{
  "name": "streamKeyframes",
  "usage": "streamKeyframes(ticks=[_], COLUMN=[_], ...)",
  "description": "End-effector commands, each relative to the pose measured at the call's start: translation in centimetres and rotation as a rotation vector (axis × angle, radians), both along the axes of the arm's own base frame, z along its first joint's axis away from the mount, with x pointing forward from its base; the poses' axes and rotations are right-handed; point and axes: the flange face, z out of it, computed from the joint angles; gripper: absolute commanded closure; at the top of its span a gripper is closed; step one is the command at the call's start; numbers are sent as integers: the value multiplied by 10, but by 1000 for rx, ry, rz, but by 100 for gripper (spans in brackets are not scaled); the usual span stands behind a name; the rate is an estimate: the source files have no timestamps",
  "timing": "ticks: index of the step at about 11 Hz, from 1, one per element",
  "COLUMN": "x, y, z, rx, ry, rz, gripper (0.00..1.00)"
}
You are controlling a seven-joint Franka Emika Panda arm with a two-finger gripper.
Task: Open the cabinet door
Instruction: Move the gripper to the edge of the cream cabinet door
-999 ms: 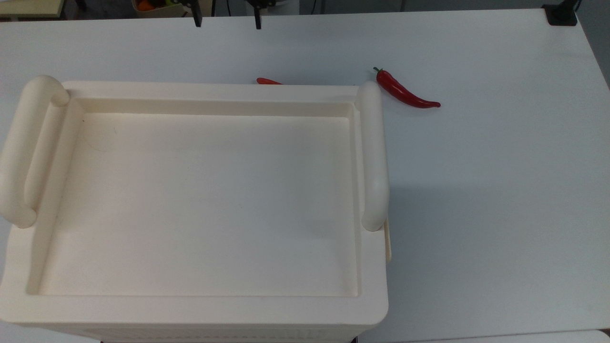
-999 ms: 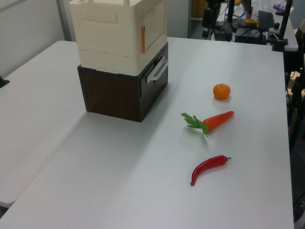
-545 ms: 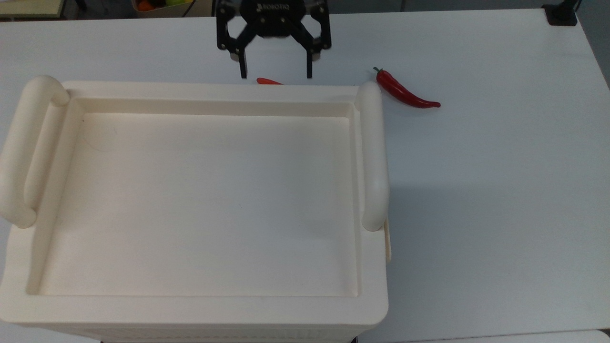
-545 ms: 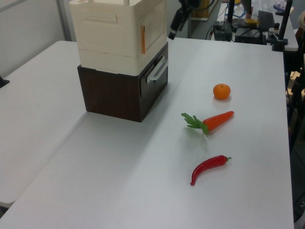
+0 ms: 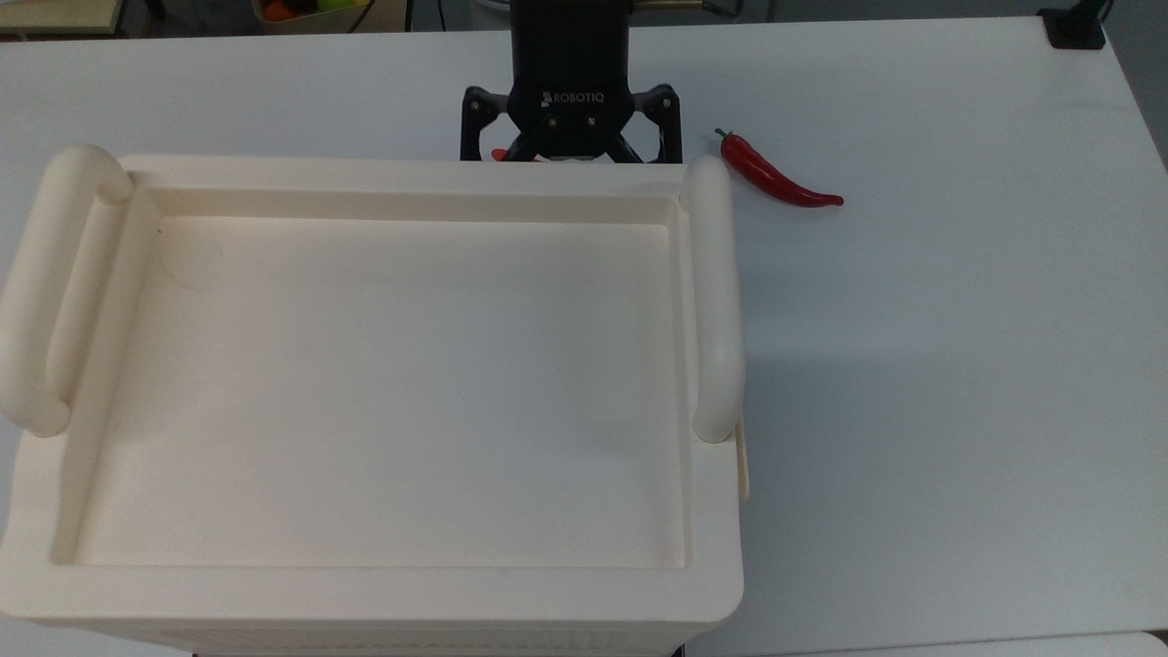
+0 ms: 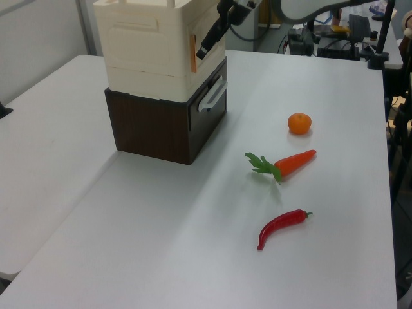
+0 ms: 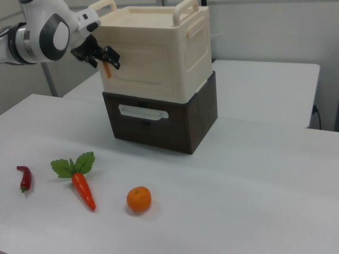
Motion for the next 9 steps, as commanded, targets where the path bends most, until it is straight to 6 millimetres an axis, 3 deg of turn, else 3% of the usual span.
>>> streamKeyframes(ticks=[1,3,5,7,9], x=[6,1,-1,-2,-5], y=[17,14,14,13,13], z=[-2,4,-2,-5,-4], rx=[-11,-11,-24,-25,-29], ry=[-49,-45,8,29,52], rz=[14,10,4,-4,-8], gripper=[17,39,58,74,81])
